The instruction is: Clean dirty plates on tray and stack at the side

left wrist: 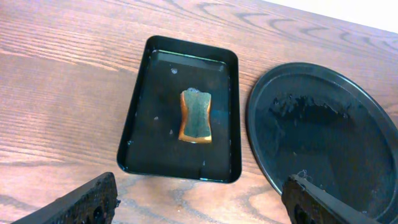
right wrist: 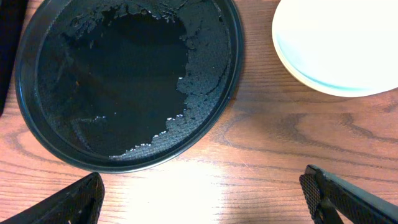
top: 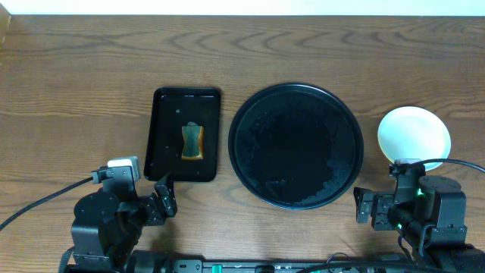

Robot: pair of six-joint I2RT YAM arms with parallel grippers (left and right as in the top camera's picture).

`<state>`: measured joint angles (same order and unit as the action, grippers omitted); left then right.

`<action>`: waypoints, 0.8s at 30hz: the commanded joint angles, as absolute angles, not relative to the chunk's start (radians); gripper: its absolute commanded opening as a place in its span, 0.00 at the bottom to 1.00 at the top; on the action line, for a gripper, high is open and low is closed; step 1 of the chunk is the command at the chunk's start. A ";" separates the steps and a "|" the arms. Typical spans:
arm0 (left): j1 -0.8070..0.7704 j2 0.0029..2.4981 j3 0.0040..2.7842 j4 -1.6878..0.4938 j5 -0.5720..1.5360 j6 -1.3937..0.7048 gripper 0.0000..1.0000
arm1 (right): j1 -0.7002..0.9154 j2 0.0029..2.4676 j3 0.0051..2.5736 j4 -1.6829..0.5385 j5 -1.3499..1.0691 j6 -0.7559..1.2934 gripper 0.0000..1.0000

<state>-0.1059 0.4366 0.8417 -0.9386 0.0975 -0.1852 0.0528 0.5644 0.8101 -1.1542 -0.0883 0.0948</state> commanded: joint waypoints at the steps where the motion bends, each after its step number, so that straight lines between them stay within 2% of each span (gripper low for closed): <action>1: -0.102 0.436 0.832 -0.941 0.089 -0.181 0.94 | 0.058 0.561 0.805 -1.155 -0.079 0.100 0.99; 7: -0.102 0.436 0.832 -0.941 0.089 -0.181 0.94 | 0.069 0.494 0.790 -1.056 -0.087 0.096 0.99; 18: -0.101 0.436 0.832 -0.941 0.089 -0.181 0.94 | 0.106 0.088 0.396 -0.429 -0.078 0.028 0.99; 24: -0.102 0.436 0.832 -0.941 0.089 -0.181 0.95 | 0.104 0.006 0.175 -0.127 -0.072 -0.010 0.99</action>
